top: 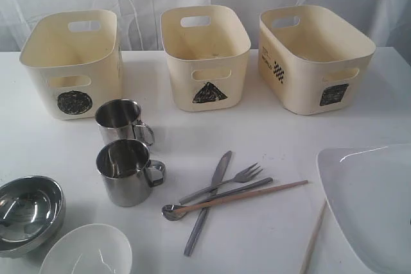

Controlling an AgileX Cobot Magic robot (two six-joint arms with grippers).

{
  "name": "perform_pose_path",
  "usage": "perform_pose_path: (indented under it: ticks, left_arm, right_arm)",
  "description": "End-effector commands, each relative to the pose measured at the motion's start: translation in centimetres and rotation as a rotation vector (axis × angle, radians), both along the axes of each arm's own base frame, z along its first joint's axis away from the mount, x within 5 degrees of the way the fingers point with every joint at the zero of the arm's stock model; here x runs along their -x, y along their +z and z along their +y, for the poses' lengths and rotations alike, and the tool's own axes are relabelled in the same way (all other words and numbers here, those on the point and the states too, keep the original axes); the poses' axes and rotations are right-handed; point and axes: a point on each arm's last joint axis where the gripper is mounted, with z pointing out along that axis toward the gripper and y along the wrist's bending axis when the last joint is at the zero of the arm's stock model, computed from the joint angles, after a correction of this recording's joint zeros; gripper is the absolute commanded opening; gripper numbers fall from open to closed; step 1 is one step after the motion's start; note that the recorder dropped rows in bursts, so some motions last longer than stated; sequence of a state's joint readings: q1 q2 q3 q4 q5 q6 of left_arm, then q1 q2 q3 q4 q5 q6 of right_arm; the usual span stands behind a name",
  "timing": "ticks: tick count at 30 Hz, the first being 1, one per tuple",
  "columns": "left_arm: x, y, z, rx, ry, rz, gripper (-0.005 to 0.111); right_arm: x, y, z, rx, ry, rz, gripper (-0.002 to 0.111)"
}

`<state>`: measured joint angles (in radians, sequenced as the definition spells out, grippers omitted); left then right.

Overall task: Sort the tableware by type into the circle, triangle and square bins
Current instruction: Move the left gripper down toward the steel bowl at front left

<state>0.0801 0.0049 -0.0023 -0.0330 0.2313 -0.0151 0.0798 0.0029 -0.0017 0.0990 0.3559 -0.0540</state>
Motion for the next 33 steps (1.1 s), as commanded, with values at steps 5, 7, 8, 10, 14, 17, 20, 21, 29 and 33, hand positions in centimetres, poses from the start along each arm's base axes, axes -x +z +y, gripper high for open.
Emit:
perform_pose_path:
  ticks: [5,7,8,10,14,17,20,21,29,33]
  left_arm:
    - [0.0,0.0,0.0,0.009,0.002,-0.006,0.000]
    - [-0.1,0.3,0.0,0.011,0.006,-0.043,0.000]
    - [-0.2,0.6,0.0,0.036,0.013,-0.076,0.000]
    - [-0.4,1.6,-0.1,0.221,0.051,-0.194,0.000]
    - [-0.4,4.7,0.9,0.698,0.162,-0.568,0.000]
    - [0.4,6.7,1.8,0.661,0.182,-0.828,0.000]
    - [0.7,7.7,1.8,0.560,0.178,-0.872,0.000]
    - [0.8,8.3,1.7,0.513,0.167,-0.869,0.000]
    - [1.8,24.9,-0.5,-0.012,-0.064,-1.204,0.000]
    - [-5.2,30.9,-2.5,0.005,-0.369,-1.083,0.000]
  right_arm:
    - [0.0,0.0,0.0,-0.003,0.000,-0.005,0.000]
    - [0.0,0.0,0.0,-0.003,0.000,-0.005,0.000]
    - [0.0,0.0,0.0,-0.003,0.000,-0.005,0.000]
    - [0.0,0.0,0.0,-0.003,0.000,-0.005,0.000]
    - [0.0,0.0,0.0,-0.003,0.000,-0.005,0.000]
    - [0.0,0.0,0.0,-0.003,0.000,-0.007,0.000]
    - [0.0,0.0,0.0,-0.003,0.000,-0.007,0.000]
    - [0.0,0.0,0.0,-0.003,0.000,-0.007,0.000]
    - [0.0,0.0,0.0,-0.003,0.000,-0.005,0.000]
    - [0.0,0.0,0.0,-0.003,0.000,-0.007,0.000]
